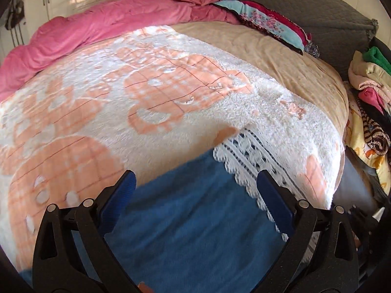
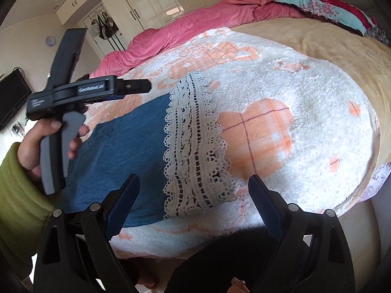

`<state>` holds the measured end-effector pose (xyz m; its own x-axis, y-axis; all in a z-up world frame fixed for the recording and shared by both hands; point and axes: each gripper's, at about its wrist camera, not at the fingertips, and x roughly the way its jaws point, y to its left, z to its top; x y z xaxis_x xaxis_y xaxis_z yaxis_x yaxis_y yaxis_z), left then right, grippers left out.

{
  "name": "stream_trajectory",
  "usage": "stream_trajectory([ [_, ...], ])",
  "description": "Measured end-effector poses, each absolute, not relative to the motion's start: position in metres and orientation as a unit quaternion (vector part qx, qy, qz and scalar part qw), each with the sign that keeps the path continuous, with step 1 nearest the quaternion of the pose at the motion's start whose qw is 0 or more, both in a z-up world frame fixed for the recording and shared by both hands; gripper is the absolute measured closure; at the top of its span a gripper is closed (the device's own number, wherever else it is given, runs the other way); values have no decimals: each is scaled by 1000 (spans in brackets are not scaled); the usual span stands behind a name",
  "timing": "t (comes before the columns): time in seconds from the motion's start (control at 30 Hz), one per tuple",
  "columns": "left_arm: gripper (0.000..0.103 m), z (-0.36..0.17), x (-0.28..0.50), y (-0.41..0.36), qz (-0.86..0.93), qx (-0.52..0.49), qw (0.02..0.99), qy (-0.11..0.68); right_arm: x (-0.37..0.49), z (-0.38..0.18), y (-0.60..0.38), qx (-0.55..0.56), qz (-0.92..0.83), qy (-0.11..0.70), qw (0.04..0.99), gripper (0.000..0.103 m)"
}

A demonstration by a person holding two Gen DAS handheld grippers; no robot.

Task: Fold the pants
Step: 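Grasp the lace-trimmed leg hem with the left gripper and lift it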

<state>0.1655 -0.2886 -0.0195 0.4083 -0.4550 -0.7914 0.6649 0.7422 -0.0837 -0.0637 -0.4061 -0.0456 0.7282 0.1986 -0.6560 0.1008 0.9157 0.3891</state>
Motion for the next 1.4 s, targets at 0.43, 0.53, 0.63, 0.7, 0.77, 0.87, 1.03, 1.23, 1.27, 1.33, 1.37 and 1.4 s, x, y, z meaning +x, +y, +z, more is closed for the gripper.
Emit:
stream_trajectory([
  [0.43,25,-56,198,-325,-410,143,777,456,-58,-52,-405,224,34,379,897,20],
  [0.53,36,-65,201,-324,-430,127,761,469,-57,-51,-402,218,38,381,898,45],
  [0.63,37,-66,200,-324,-439,126,755,469,-55,-54,-402,226,34,383,895,50],
  [0.7,37,-67,200,-324,-445,125,752,470,-56,-53,-401,227,34,381,896,50],
  [0.77,30,-69,201,-326,-450,121,752,467,-52,-54,-401,226,34,383,895,49],
  [0.87,23,-74,199,-332,-457,119,750,463,-50,-56,-401,238,36,384,891,48],
  [1.03,70,-68,195,-331,-473,99,742,465,-49,-55,-402,240,30,380,893,65],
  [1.23,87,-60,190,-328,-457,98,752,465,-48,-48,-391,229,44,369,900,77],
  [1.27,89,-56,189,-324,-461,92,754,458,-49,-45,-389,225,46,364,902,78],
  [1.33,90,-50,187,-317,-469,79,756,449,-50,-39,-384,221,51,357,906,78],
  [1.37,90,-46,187,-312,-473,67,757,446,-51,-36,-380,221,57,354,907,78],
  [1.4,91,-42,187,-304,-478,50,757,443,-52,-32,-378,221,62,351,908,78],
])
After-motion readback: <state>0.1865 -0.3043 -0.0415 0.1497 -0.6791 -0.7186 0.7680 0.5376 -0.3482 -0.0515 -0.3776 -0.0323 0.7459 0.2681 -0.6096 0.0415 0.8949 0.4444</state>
